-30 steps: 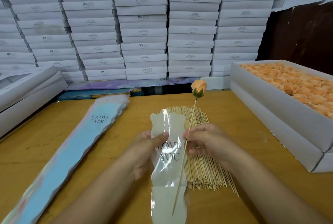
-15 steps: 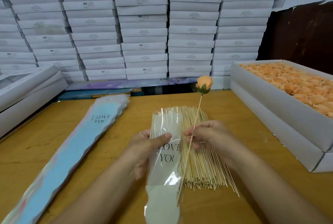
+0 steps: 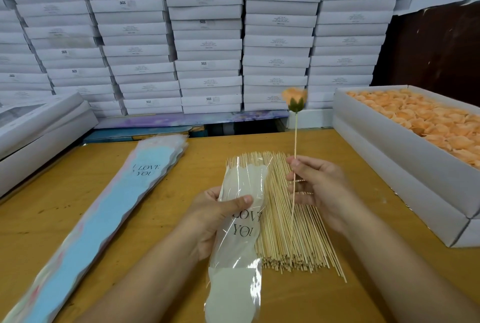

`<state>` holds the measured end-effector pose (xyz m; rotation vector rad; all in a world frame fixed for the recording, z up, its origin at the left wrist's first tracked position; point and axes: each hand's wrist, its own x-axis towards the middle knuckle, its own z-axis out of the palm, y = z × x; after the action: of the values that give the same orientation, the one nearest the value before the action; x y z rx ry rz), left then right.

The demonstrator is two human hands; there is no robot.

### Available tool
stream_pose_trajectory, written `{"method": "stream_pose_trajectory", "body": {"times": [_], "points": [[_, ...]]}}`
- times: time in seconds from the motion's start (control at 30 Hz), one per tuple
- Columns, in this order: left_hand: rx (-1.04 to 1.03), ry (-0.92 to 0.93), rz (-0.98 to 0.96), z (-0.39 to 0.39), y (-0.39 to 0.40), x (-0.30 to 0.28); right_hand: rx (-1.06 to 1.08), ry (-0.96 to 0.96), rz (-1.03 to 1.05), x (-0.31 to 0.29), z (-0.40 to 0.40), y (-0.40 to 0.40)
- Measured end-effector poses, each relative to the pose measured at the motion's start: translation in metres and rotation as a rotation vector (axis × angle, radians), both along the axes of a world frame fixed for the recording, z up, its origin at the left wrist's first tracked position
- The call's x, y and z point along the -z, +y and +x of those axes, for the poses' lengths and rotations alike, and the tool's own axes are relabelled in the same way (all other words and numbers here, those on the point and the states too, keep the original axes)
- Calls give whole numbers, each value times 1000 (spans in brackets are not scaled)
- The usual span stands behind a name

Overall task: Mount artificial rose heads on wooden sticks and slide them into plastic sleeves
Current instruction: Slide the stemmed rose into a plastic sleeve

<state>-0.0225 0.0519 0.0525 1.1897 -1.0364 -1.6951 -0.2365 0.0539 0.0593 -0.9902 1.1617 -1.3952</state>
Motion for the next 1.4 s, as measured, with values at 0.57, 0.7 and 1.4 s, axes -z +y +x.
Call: {"method": "stream_pose_trajectory", "body": {"times": [0.57, 0.7, 1.4], "points": [[-21, 14, 14, 2, -2, 2, -165, -57, 102, 2, 7, -1], [-21, 17, 15, 2, -2, 1, -236, -94, 138, 2, 3, -1], [-17, -14, 5, -1, 5, -4, 263, -105, -149, -97, 1, -79]]}}
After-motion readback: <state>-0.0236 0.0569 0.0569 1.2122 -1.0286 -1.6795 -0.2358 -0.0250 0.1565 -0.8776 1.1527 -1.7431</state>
